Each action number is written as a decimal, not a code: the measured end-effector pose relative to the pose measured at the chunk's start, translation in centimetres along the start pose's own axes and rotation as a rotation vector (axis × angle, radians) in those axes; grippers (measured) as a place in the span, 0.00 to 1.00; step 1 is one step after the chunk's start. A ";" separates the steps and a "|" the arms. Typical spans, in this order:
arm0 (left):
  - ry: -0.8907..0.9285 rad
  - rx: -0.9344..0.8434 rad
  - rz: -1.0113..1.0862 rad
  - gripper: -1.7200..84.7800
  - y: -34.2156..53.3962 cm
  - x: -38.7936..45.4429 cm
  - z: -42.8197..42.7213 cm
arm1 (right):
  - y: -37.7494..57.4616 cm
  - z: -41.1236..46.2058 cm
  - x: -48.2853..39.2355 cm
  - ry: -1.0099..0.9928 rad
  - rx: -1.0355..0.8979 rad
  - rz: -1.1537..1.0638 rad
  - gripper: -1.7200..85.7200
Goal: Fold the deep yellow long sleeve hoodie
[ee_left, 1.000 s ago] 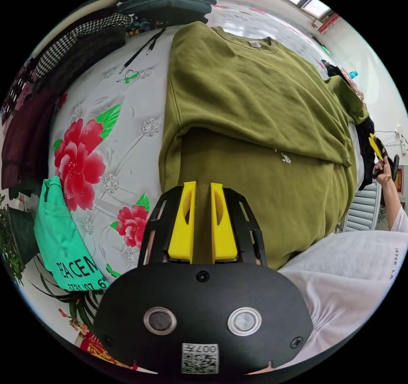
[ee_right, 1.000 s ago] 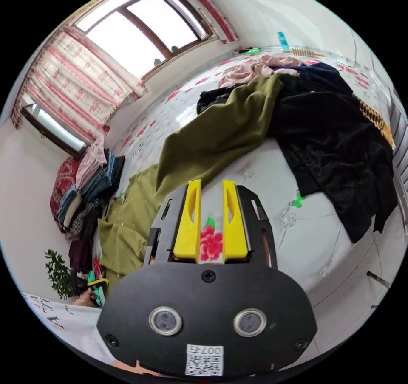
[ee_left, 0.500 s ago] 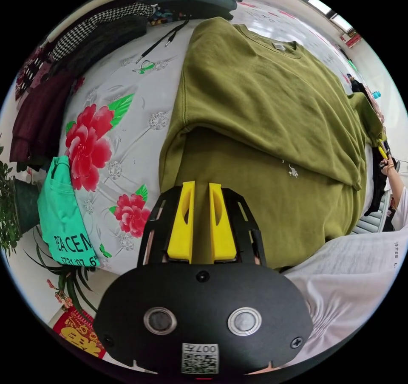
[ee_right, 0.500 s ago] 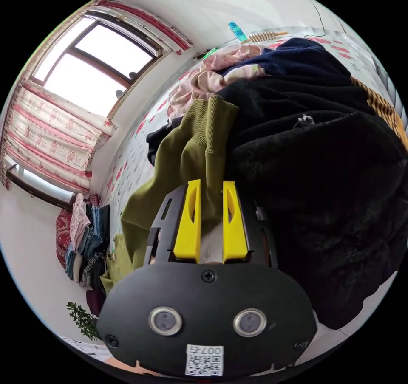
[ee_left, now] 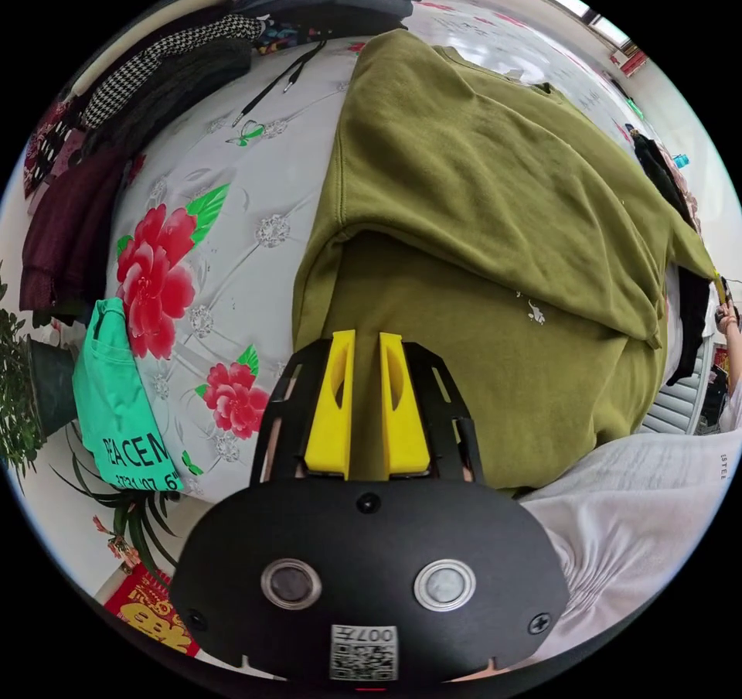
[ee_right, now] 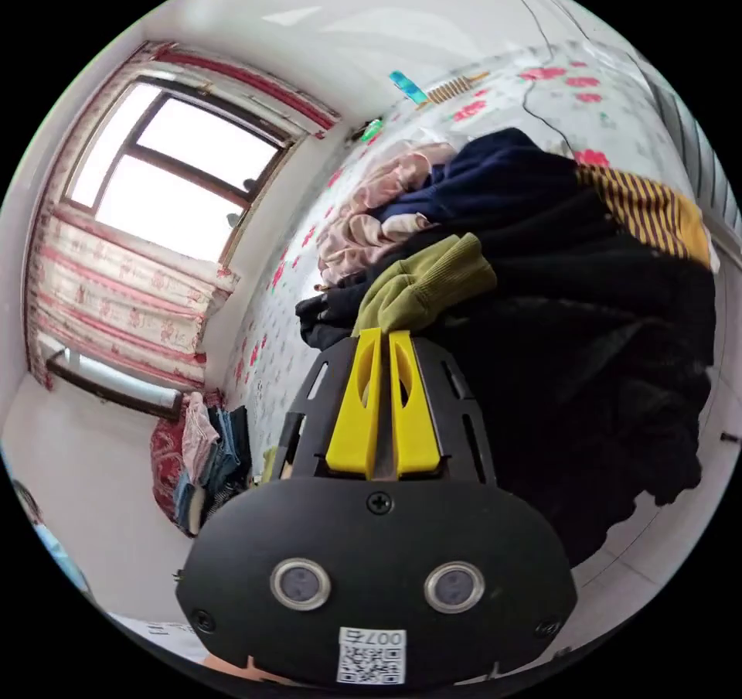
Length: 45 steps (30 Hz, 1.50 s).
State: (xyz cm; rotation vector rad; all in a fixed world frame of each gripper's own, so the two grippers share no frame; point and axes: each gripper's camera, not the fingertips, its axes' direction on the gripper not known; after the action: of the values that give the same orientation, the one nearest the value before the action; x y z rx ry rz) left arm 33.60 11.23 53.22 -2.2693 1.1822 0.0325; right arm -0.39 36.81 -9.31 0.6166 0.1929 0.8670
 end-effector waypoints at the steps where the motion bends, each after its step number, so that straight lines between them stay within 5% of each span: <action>1: 0.008 0.000 -0.003 0.08 0.1 -0.4 -0.1 | 2.0 0.7 2.0 -0.025 0.002 0.082 0.02; 6: 0.043 0.014 -0.057 0.02 1.4 -3.3 -2.1 | 6.6 0.8 -1.3 -0.170 0.088 0.109 0.02; 12: 0.162 0.164 -0.042 0.01 5.9 -6.1 -6.0 | 13.8 0.0 -28.9 -0.295 -0.018 -0.519 0.02; 17: 0.268 0.231 -0.143 0.01 9.6 -9.9 -8.6 | 39.7 0.1 -53.0 -0.450 -0.165 -1.136 0.02; 20: 0.274 0.282 -0.135 0.01 11.6 -11.7 -10.0 | 59.0 2.8 -58.9 -0.546 -0.237 -1.337 0.02; 24: 0.306 0.287 -0.144 0.01 14.0 -14.9 -10.3 | 80.7 11.5 -58.5 -0.620 -0.439 -1.322 0.04; 29: 0.313 0.253 -0.127 0.03 16.7 -18.4 -9.6 | 101.1 22.8 -53.8 -0.489 -1.060 -1.451 0.06; 45: 0.362 0.281 0.132 0.12 10.0 -17.4 -10.6 | 77.6 28.8 -37.2 0.082 -0.535 -0.867 0.09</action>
State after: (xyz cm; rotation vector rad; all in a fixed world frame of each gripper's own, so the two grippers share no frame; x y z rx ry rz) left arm 12.93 14.49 62.02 -1.9963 1.4177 -0.4821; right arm -63.46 33.98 55.85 -0.0356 0.2606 0.0785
